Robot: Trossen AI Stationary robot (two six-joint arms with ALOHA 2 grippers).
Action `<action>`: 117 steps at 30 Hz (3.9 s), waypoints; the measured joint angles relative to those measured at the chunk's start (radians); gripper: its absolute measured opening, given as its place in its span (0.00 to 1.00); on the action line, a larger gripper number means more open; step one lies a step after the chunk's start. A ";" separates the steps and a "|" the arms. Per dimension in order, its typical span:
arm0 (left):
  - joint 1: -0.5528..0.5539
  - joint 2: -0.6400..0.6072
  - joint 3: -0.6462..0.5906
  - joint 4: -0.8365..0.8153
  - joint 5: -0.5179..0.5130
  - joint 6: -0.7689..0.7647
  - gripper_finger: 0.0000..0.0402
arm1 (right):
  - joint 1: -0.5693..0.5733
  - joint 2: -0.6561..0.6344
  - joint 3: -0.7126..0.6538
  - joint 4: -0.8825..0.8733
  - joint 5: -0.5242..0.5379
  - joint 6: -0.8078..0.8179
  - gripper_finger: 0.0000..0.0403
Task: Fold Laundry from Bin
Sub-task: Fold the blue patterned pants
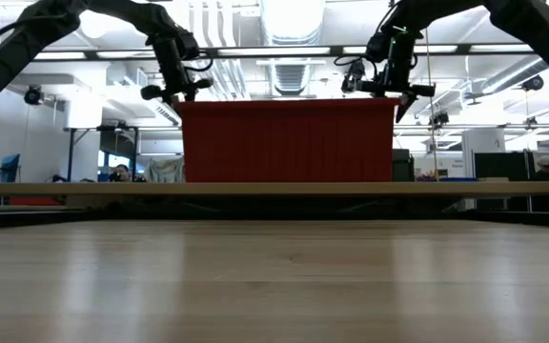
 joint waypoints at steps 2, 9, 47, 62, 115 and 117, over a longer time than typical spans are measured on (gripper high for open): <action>0.000 0.000 0.000 0.000 0.009 0.003 0.17 | 0.000 0.000 0.000 -0.001 -0.004 0.003 0.41; -0.004 -0.008 0.000 -0.012 0.032 0.009 0.17 | 0.002 -0.006 0.000 -0.009 -0.033 0.035 0.20; -0.062 -0.096 0.000 -0.207 -0.057 0.073 0.63 | 0.060 -0.082 0.003 -0.080 0.028 -0.051 0.62; -0.061 -0.299 0.000 -0.059 -0.066 0.113 0.69 | 0.076 -0.241 0.003 0.038 0.198 -0.077 0.67; -0.340 -0.362 -0.002 0.299 -0.065 0.308 0.70 | 0.319 0.204 0.004 0.384 0.006 -0.060 0.04; -0.340 -0.362 -0.002 0.300 -0.065 0.311 0.70 | 0.327 0.154 0.004 0.419 0.001 -0.049 0.03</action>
